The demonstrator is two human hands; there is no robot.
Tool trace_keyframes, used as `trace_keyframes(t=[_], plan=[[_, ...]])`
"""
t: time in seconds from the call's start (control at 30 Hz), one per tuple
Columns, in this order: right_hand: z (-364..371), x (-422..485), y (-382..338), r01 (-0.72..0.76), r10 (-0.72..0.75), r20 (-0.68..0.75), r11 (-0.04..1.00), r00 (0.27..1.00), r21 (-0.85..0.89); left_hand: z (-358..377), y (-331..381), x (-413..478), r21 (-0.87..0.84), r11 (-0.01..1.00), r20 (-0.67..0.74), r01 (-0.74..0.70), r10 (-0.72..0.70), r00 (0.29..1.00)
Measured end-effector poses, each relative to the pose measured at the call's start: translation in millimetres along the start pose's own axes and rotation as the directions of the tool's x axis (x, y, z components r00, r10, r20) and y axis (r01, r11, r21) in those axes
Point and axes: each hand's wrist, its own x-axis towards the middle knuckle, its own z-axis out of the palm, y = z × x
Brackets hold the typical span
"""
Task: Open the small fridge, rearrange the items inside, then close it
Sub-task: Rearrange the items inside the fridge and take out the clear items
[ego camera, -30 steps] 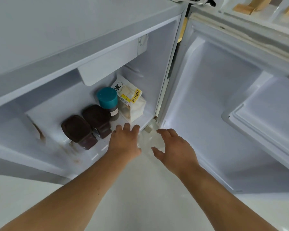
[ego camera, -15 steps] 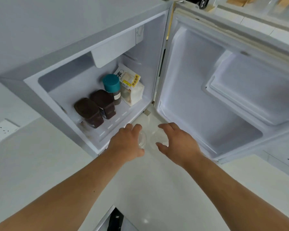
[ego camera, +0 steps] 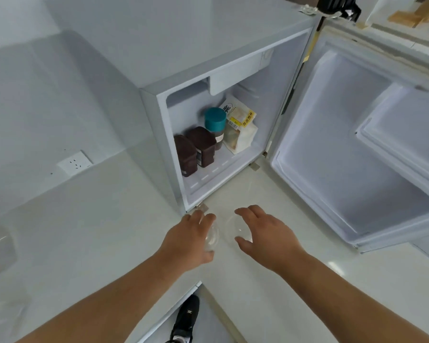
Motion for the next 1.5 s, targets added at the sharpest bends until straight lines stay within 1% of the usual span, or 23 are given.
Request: trace_keyframes(t=[0.07,0.33,0.67,1.03,1.5], plan=[[8.2,4.1,-11.9,0.026,-0.026,0.013,1.000,1.000,0.009,3.7,-14.6,-8.6,0.017,1.000,0.020,0.010,-0.010,1.000],[40.5,33.3,-69.4,0.130,-0.130,0.112,0.991,0.985,0.008,13.8,-88.0,-41.4,-0.016,0.985,0.077,0.169,-0.167,0.983],[74.2,74.8,-122.6,0.199,-0.197,0.139,0.980,0.971,-0.001,19.8,-161.4,-58.1,-0.033,0.963,0.100,0.268,-0.264,0.959],[101.7,117.0,-158.3,0.223,-0.225,0.167,0.974,0.960,0.031,20.0,-220.3,-45.6,-0.017,0.967,0.127,0.253,-0.249,0.960],[127.6,147.4,-172.9,0.218,-0.215,0.203,0.976,0.955,0.012,34.1,-257.7,-24.0,0.019,0.991,0.177,0.131,-0.132,0.975]])
